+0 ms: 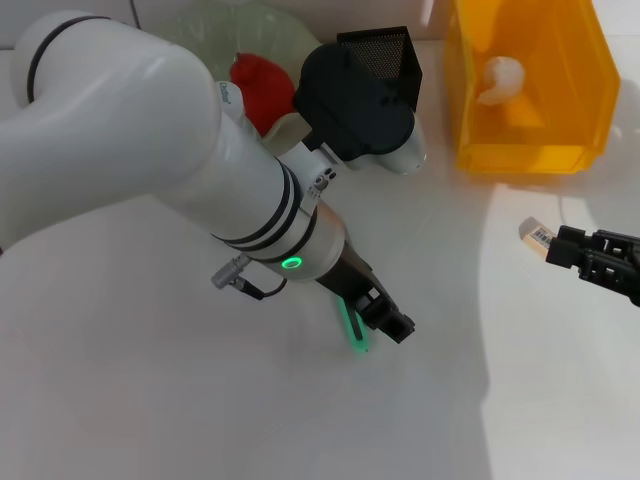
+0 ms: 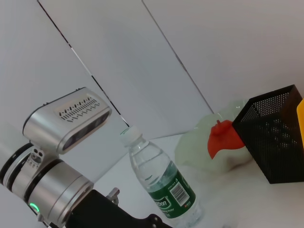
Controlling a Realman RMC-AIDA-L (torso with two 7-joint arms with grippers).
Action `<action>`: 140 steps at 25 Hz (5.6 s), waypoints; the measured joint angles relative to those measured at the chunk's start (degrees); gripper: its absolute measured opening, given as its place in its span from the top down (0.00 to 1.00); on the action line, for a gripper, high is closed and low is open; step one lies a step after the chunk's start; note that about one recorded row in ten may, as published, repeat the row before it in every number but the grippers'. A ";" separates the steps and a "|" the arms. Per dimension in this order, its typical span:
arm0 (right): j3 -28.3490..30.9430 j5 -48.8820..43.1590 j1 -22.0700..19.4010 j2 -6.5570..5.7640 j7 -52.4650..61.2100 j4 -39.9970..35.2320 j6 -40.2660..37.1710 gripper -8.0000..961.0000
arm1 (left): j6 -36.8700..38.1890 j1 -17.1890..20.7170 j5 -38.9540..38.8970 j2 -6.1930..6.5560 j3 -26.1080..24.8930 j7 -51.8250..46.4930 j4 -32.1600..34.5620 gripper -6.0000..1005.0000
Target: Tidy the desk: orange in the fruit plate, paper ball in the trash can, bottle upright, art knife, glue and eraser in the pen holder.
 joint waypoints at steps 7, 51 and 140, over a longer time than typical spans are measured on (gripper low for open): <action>0.00 0.00 0.10 -0.09 -0.10 0.32 0.02 0.61 | -0.72 -0.03 -0.26 0.00 0.08 0.67 -0.73 0.16; -0.90 -18.19 9.42 -0.83 22.24 -28.95 -6.97 0.37 | 26.04 6.23 -6.73 0.70 -36.57 41.94 -4.19 0.16; -57.13 -21.87 40.61 1.86 53.41 0.79 35.43 0.36 | 30.67 12.95 -3.25 3.43 -57.67 51.15 -12.01 0.16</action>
